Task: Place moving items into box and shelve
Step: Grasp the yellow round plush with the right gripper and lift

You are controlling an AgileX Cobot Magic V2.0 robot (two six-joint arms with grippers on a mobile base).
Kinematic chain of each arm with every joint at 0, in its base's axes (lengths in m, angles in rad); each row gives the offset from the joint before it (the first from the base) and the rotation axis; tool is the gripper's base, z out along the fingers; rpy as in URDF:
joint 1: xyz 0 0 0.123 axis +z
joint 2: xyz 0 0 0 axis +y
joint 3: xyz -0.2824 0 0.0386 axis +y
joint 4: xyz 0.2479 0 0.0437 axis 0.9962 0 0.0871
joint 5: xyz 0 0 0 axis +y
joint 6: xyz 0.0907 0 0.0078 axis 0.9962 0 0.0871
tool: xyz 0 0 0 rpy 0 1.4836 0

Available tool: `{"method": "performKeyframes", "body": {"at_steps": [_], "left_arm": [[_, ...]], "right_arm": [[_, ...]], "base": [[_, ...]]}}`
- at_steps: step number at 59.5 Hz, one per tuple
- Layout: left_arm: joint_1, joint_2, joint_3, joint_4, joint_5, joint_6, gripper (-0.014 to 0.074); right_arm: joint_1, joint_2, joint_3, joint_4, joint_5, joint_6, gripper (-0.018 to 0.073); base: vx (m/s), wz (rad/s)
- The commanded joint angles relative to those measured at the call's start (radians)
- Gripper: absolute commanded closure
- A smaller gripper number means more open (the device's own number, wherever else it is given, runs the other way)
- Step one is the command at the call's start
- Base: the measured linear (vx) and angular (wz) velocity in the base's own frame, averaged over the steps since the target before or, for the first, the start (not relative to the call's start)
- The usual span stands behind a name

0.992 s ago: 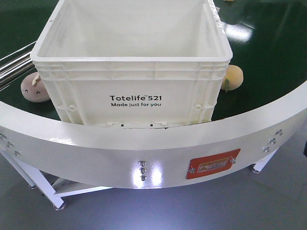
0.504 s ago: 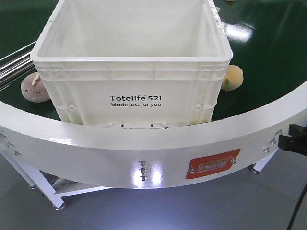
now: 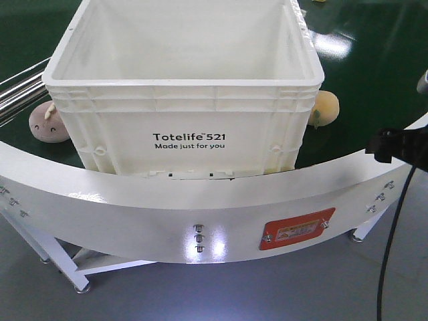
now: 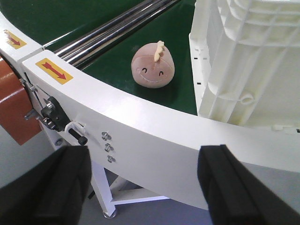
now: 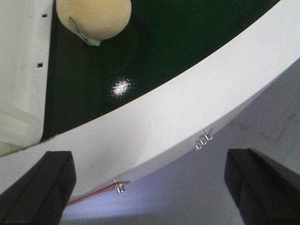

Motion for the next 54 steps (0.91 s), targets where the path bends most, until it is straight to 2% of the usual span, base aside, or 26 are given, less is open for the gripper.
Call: {"method": "performKeyframes", "body": {"at_steps": [1,9,18,41,54], "left_arm": [[-0.001,0.011,-0.034,-0.005,-0.073,-0.007,0.001],[-0.001,0.011,-0.034,-0.005,-0.073,-0.007,0.001],[-0.001,0.011,-0.034,-0.005,-0.073,-0.007,0.001],[-0.001,0.011,-0.034,-0.005,-0.073,-0.007,0.001],[-0.001,0.011,-0.034,-0.005,-0.073,-0.007,0.001]], "right_arm": [[-0.037,0.069,-0.116,0.155,0.002,-0.157,-0.0148],[-0.047,0.199,-0.23,0.369,0.027,-0.378,-0.0144],[-0.047,0.335,-0.346,0.506,0.015,-0.512,-0.0141],[-0.047,0.624,-0.61,0.668,-0.038,-0.631,-0.0126],[-0.045,0.747,-0.686,0.688,-0.042,-0.634,-0.0114]], "base": [[0.0,0.0],[0.0,0.0],[0.0,0.0],[0.0,0.0],[0.0,0.0]]}}
